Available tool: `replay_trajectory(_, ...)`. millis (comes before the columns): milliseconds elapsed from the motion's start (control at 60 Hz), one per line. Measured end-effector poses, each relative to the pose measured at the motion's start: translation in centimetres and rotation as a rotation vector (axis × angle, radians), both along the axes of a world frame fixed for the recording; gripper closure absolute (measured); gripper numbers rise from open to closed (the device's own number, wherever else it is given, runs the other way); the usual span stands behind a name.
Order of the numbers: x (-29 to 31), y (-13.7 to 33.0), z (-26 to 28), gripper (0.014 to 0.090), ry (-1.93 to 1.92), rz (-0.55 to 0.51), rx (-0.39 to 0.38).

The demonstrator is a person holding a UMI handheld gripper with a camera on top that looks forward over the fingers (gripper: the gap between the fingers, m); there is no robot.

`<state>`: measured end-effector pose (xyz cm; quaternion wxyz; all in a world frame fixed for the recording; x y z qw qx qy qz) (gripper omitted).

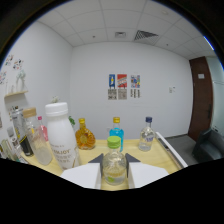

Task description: Make me a cup of Vodka Sunrise.

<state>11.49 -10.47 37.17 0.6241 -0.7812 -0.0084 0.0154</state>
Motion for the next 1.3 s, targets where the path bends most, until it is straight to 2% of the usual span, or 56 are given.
replay_trajectory(283,0.2,-5.1,3.9,0.0693,0.061,0.010,0.076)
replay_trajectory(417,0.3,-8.5,2.4,0.0692,0.066,0.008,0.076)
replay_trajectory(533,0.0,-10.6,-2.3,0.0693,0.053,0.006,0.028)
replay_trajectory(750,-0.9,-11.9,-14.4,0.0694,0.001,0.006,-0.136)
replay_trajectory(867,-0.8,-11.9,-18.5,0.0694,-0.085,0.010,-0.199)
replay_trajectory(1000,0.1,-11.5,-19.8,0.0694,-0.357,0.021,-0.217)
replay_trajectory(1300,1.0,-9.9,-19.8,0.0695,-1.059,0.150,-0.200)
